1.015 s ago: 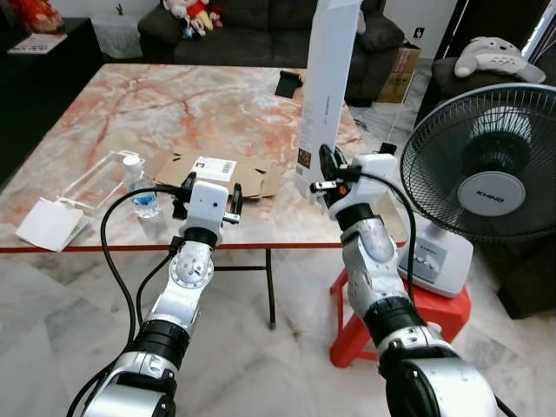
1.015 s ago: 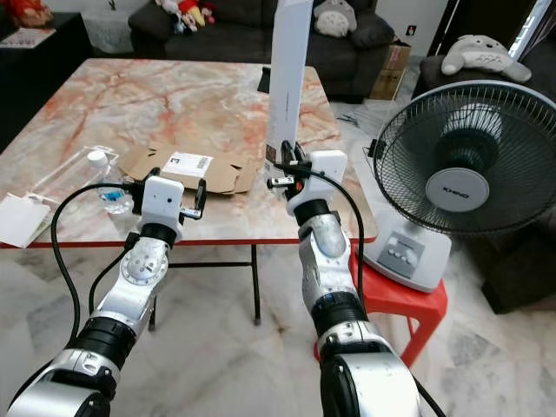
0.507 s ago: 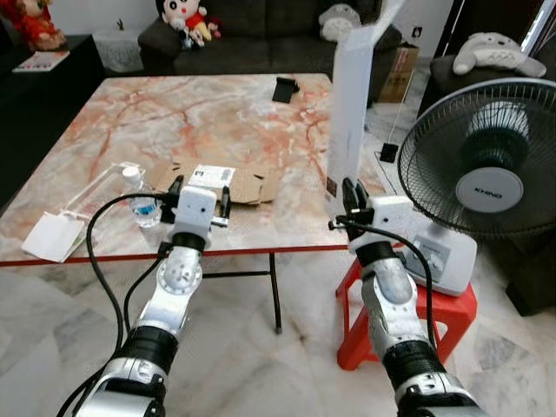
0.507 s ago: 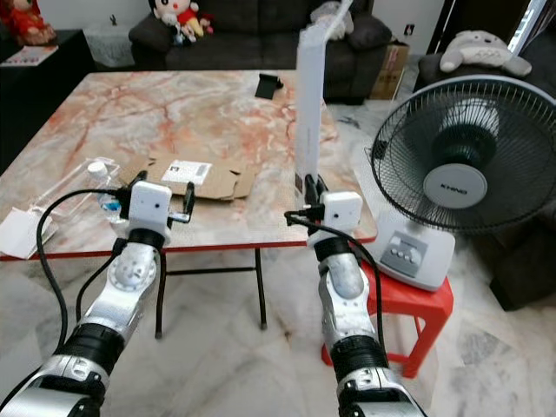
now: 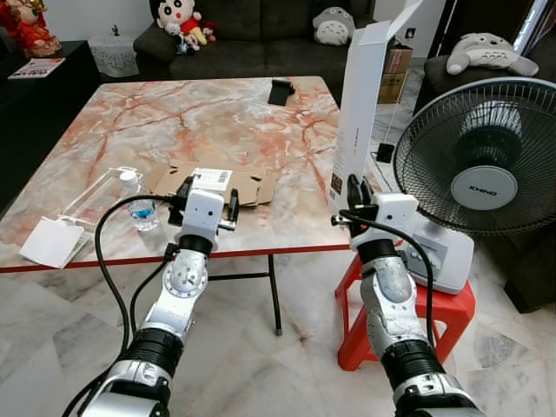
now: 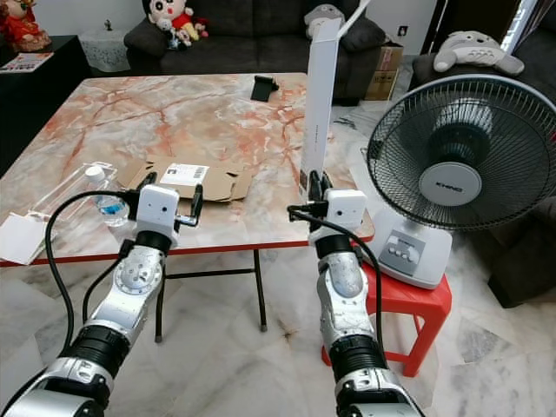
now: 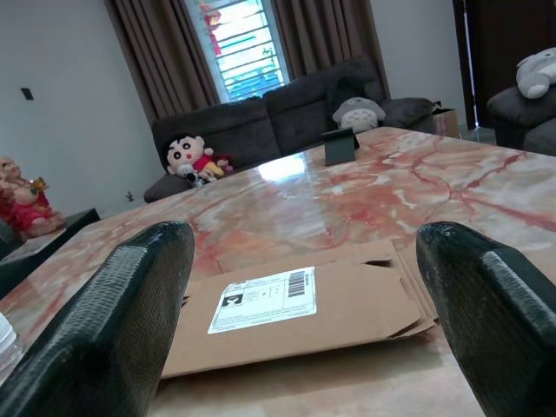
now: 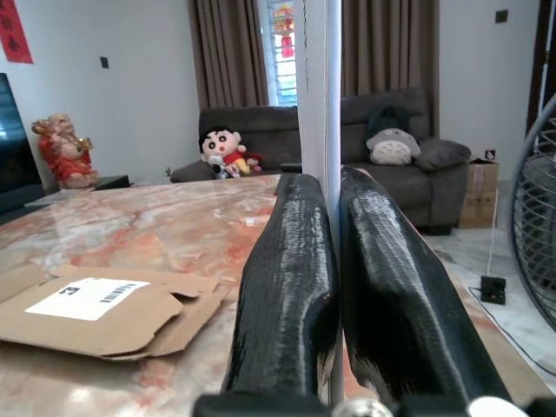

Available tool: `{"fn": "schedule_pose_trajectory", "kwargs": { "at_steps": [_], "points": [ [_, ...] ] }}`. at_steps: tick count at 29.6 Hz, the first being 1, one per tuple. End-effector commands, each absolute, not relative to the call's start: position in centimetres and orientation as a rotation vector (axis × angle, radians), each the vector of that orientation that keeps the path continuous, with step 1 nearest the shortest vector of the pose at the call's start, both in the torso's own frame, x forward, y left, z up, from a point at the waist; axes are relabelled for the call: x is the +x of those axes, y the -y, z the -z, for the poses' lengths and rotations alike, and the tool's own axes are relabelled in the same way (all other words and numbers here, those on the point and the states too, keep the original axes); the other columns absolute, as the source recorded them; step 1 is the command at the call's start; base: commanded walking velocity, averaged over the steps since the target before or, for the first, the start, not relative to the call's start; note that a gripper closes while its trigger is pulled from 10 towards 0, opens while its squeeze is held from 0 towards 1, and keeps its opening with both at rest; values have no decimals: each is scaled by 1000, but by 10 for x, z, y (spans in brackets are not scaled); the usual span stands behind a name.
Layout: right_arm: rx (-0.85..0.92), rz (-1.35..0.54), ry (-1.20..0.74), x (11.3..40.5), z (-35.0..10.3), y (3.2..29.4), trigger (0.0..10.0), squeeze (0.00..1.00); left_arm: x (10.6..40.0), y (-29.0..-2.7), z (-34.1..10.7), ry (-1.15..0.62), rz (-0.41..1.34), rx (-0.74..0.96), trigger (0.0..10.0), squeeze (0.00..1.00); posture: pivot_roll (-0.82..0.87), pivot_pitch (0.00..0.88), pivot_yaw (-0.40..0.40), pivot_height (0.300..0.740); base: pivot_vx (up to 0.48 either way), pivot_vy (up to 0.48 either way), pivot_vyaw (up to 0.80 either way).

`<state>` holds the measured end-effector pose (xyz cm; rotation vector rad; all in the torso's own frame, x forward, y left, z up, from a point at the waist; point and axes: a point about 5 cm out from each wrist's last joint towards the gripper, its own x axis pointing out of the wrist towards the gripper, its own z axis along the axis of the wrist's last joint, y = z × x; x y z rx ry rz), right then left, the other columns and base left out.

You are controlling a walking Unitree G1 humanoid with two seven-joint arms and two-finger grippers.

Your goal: Picking trash to rubbish bin

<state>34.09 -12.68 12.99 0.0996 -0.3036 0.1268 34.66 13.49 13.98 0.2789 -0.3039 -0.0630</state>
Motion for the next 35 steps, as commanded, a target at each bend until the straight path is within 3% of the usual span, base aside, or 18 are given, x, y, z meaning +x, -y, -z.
{"fn": "schedule_pose_trajectory", "kwargs": {
  "at_steps": [1,24,35],
  "points": [
    [102,-116,310,341,-132,130,10000,0,346,-135,-140,314,73,278,10000,0,-50,0,-8,740,0,0,0],
    [79,-58,279,340,-127,140,10000,0,344,-131,-140,320,92,271,10000,0,-41,0,-8,740,0,0,185],
    [97,-37,280,340,-127,145,10000,0,344,-131,-140,317,94,269,10000,0,-40,0,-11,740,-290,0,489]
  ]
}}
